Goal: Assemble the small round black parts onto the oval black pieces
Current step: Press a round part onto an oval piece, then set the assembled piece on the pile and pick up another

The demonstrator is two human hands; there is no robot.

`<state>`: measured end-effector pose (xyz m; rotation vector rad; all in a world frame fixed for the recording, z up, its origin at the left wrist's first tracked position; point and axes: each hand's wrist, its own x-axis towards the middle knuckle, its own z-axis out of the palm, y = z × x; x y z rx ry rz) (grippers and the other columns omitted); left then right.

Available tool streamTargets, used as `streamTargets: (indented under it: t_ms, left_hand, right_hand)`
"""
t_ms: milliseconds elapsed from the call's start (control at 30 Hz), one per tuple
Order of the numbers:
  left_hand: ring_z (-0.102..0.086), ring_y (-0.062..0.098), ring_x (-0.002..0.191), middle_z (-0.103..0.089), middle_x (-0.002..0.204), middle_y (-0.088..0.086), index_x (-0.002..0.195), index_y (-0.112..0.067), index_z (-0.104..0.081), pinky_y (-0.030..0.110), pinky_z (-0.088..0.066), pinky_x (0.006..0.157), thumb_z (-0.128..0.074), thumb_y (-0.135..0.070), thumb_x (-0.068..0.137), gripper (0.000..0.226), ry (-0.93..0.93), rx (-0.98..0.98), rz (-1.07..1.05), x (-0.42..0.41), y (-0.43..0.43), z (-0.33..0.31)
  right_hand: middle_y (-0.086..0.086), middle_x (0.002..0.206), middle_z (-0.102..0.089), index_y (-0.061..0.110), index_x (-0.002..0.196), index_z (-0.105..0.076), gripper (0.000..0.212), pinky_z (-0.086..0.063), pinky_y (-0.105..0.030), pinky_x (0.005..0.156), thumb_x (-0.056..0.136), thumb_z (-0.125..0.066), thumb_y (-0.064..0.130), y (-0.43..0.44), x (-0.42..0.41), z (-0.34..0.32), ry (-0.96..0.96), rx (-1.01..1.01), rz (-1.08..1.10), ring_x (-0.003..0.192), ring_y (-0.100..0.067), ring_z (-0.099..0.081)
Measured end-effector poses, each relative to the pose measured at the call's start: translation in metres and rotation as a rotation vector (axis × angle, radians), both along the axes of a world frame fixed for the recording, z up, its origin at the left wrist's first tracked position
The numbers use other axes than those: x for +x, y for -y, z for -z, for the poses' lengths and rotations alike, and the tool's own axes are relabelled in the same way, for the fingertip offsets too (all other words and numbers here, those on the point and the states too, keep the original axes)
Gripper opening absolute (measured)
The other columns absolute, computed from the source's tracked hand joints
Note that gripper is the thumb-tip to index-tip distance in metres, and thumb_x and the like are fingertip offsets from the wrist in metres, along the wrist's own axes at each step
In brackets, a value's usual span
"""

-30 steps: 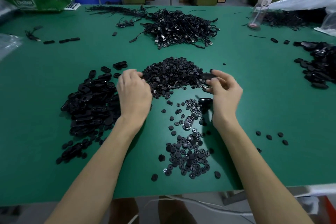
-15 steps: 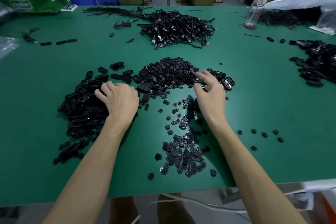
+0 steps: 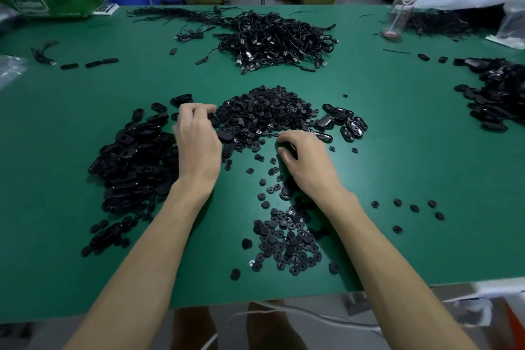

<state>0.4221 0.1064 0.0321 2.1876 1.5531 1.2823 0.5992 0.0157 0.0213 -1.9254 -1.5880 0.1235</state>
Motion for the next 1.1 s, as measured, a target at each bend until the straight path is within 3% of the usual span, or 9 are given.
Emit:
streamTargets:
  t_ms: [100,200,367,567,700,800,933,1100]
  left_hand:
    - [-0.058,0.012,0.11,-0.057,0.124,0.007,0.123,-0.004,-0.067,0.009,-0.039,0.098,-0.05,0.008,0.102,0.029,0.085,0.002,0.104,0.005,0.004,-0.002]
    - [-0.06,0.0,0.095,-0.062,0.117,0.002,0.114,-0.012,-0.07,0.002,-0.042,0.088,-0.06,0.004,0.098,0.025,0.233,-0.099,0.165,0.011,0.007,-0.001]
    - [-0.067,0.004,0.094,-0.072,0.109,-0.002,0.113,-0.02,-0.074,0.016,-0.055,0.084,-0.07,0.001,0.091,0.032,0.547,-0.395,0.309,0.017,0.013,-0.001]
    - [-0.076,0.015,0.09,-0.077,0.098,0.005,0.115,-0.011,-0.077,0.028,-0.061,0.089,-0.07,0.005,0.092,0.029,0.654,-0.563,0.449,0.023,0.021,-0.002]
    - [-0.077,0.017,0.09,-0.075,0.101,0.01,0.116,-0.007,-0.076,0.032,-0.061,0.093,-0.07,0.005,0.093,0.026,0.714,-0.622,0.48,0.024,0.022,-0.001]
    - [-0.077,0.021,0.089,-0.072,0.097,0.013,0.118,-0.004,-0.074,0.034,-0.061,0.092,-0.07,0.003,0.094,0.025,0.744,-0.642,0.483,0.025,0.022,0.0]
    - [-0.077,0.019,0.084,-0.073,0.084,0.001,0.118,-0.005,-0.074,0.032,-0.062,0.09,-0.071,0.002,0.094,0.025,0.734,-0.628,0.475,0.027,0.021,0.002]
    - [-0.077,0.015,0.078,-0.074,0.1,0.006,0.115,-0.01,-0.075,0.022,-0.06,0.079,-0.072,-0.002,0.094,0.023,0.501,-0.43,0.443,0.032,0.027,0.003]
  right_hand:
    - [-0.001,0.12,-0.071,0.014,0.117,-0.074,0.021,-0.044,-0.032,0.098,0.099,-0.063,0.009,0.0,0.0,0.001,0.009,0.015,0.035,0.118,-0.022,-0.054]
    - [-0.002,0.113,-0.071,0.014,0.11,-0.074,0.018,-0.044,-0.033,0.095,0.097,-0.065,0.006,0.0,0.0,0.001,-0.003,0.035,0.049,0.112,-0.022,-0.053]
    - [-0.003,0.105,-0.068,0.013,0.11,-0.072,0.017,-0.047,-0.037,0.092,0.097,-0.066,0.005,0.0,-0.001,0.001,-0.03,0.048,0.05,0.104,-0.022,-0.055]
    - [-0.005,0.103,-0.065,0.012,0.113,-0.07,0.02,-0.048,-0.043,0.09,0.097,-0.061,0.004,0.0,-0.002,0.0,-0.038,0.045,0.063,0.099,-0.024,-0.056]
    - [-0.004,0.105,-0.065,0.013,0.114,-0.07,0.02,-0.05,-0.043,0.087,0.099,-0.058,0.007,0.002,-0.004,-0.002,-0.087,0.102,0.095,0.096,-0.023,-0.059]
    - [-0.003,0.104,-0.067,0.015,0.114,-0.07,0.021,-0.051,-0.042,0.086,0.099,-0.058,0.007,0.001,-0.004,-0.002,-0.113,0.102,0.086,0.092,-0.019,-0.06]
    - [-0.002,0.101,-0.068,0.015,0.11,-0.071,0.019,-0.053,-0.039,0.087,0.098,-0.058,0.007,0.001,-0.004,-0.003,-0.162,0.135,0.096,0.092,-0.018,-0.062]
    - [0.002,0.097,-0.071,0.015,0.111,-0.072,0.018,-0.054,-0.026,0.085,0.097,-0.063,0.007,0.004,-0.003,-0.01,-0.359,0.234,0.168,0.09,-0.01,-0.066]
